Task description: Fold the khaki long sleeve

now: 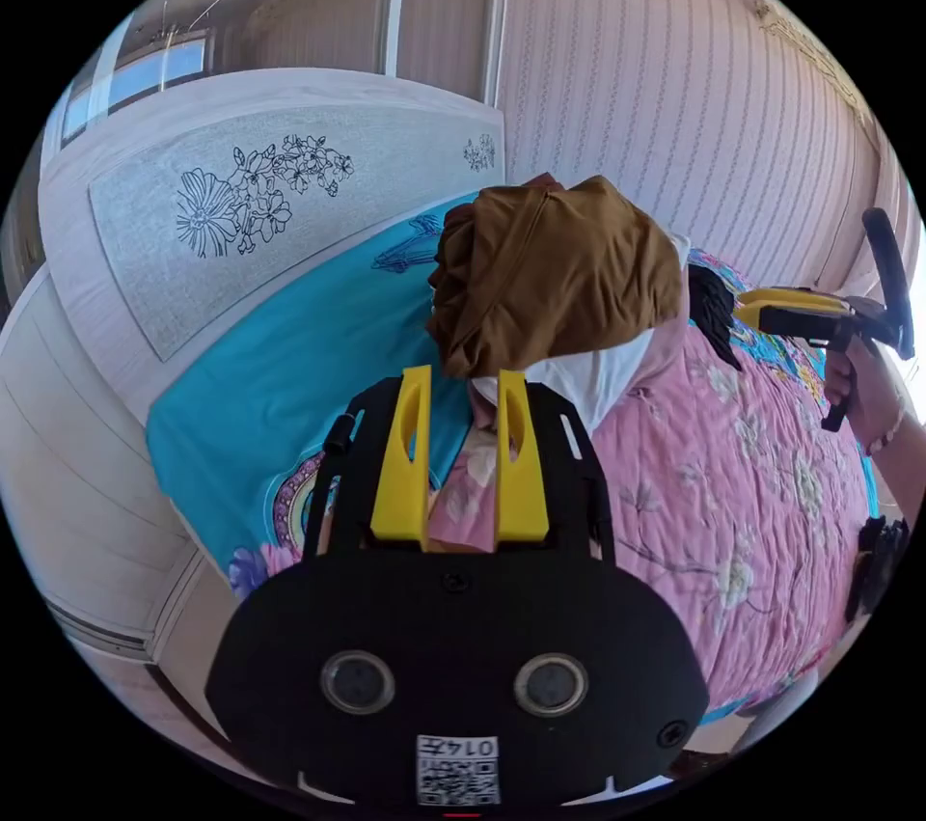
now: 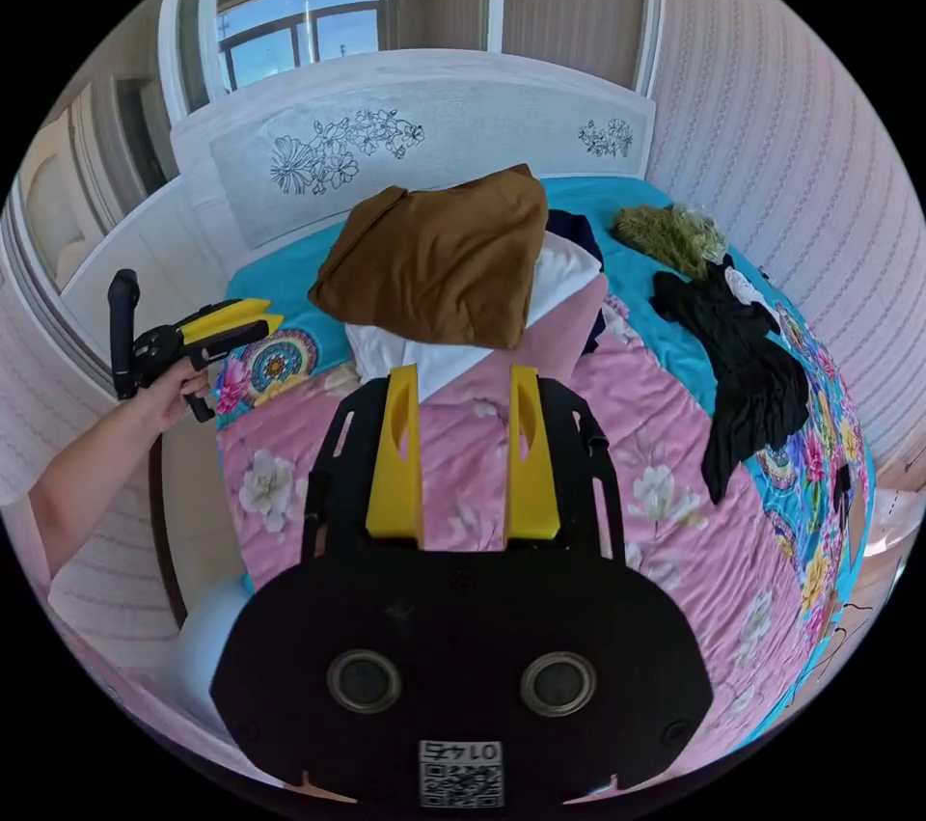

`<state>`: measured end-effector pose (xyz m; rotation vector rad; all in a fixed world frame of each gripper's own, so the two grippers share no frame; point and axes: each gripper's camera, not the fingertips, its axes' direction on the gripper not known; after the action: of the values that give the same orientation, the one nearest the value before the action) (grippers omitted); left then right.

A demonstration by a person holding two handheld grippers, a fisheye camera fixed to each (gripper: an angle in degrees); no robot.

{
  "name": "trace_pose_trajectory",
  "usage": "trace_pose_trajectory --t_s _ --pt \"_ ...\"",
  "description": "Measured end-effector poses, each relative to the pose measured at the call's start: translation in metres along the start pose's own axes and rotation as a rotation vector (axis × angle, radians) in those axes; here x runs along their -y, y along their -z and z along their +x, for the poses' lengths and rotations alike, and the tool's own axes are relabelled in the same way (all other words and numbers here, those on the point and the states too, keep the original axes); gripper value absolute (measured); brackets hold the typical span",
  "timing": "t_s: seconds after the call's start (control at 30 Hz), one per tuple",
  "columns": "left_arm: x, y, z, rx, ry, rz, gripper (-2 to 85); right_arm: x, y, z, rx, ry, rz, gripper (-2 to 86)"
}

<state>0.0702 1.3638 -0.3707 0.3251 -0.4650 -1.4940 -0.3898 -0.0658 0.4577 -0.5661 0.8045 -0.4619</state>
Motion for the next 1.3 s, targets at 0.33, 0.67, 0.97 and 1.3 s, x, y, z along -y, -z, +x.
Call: trace_pose_trajectory --t_s 0.33,0.67,0.97,1.3 --pt "0.019 -0.017 0.019 -0.016 -0.159 0.053 0.7 0.08 -0.083 0.048 0.119 -0.169 -0.084 1.2" --pt "-0.142 0.116 0.13 -0.663 -0.494 -0.034 -0.2 -0.149 0.047 0.077 0.312 -0.162 -0.136 1.1" --pt "-0.225 0.084 0.214 -0.544 -0.578 -0.365 -0.9 -0.39 0.015 0.048 0.249 -0.586 -0.366 8.5" --pt "-0.176 0.031 0.168 -0.417 -0.353 -0.443 5.3 -0.342 0.002 -0.004 0.063 -0.429 -0.152 12.8"
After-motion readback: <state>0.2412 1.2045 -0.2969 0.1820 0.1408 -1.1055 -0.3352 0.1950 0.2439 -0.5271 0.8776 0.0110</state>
